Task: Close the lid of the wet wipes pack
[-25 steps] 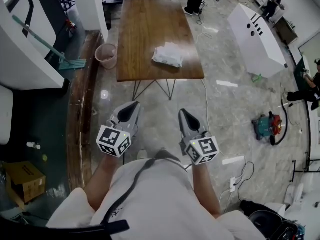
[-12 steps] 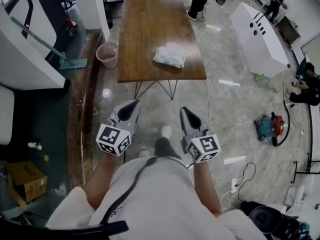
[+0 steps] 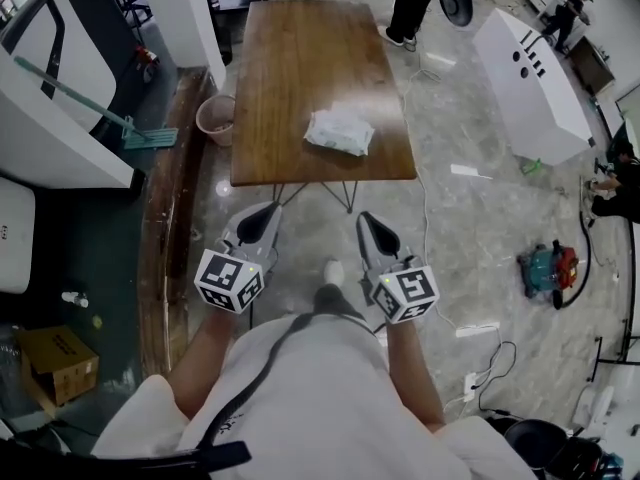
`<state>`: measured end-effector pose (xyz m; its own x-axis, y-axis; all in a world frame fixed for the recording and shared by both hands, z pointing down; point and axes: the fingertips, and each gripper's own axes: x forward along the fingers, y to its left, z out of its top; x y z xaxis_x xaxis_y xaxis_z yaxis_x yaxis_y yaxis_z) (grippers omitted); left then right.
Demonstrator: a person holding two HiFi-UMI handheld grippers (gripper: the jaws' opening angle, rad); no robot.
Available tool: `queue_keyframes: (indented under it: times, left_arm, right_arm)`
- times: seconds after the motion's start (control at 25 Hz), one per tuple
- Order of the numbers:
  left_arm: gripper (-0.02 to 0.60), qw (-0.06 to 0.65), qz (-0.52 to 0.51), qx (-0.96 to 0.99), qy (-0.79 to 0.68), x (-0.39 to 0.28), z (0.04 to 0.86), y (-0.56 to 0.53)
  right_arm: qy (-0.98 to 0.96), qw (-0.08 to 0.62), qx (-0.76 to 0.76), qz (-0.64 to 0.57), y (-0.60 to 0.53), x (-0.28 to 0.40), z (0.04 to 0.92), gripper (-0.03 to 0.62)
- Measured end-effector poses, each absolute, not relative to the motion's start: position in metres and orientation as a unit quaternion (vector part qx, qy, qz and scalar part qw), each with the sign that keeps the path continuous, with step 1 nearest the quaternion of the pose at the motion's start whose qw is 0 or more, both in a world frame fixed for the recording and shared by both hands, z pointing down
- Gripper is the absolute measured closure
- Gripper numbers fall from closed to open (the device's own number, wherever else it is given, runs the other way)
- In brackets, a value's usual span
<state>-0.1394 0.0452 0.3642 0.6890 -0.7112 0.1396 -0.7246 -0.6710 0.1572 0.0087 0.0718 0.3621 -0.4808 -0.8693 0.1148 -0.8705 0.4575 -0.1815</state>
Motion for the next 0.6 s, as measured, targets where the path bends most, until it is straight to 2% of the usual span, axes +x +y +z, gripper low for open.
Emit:
queue_keyframes:
  times: [0.6]
  left_arm:
    - [0.578, 0.109, 0.03, 0.893, -0.436, -0.066, 0.359, -0.063]
  right_arm:
    - [-0.891, 0.019, 0.44, 0.111, -0.054, 0.064, 0.368, 0.585]
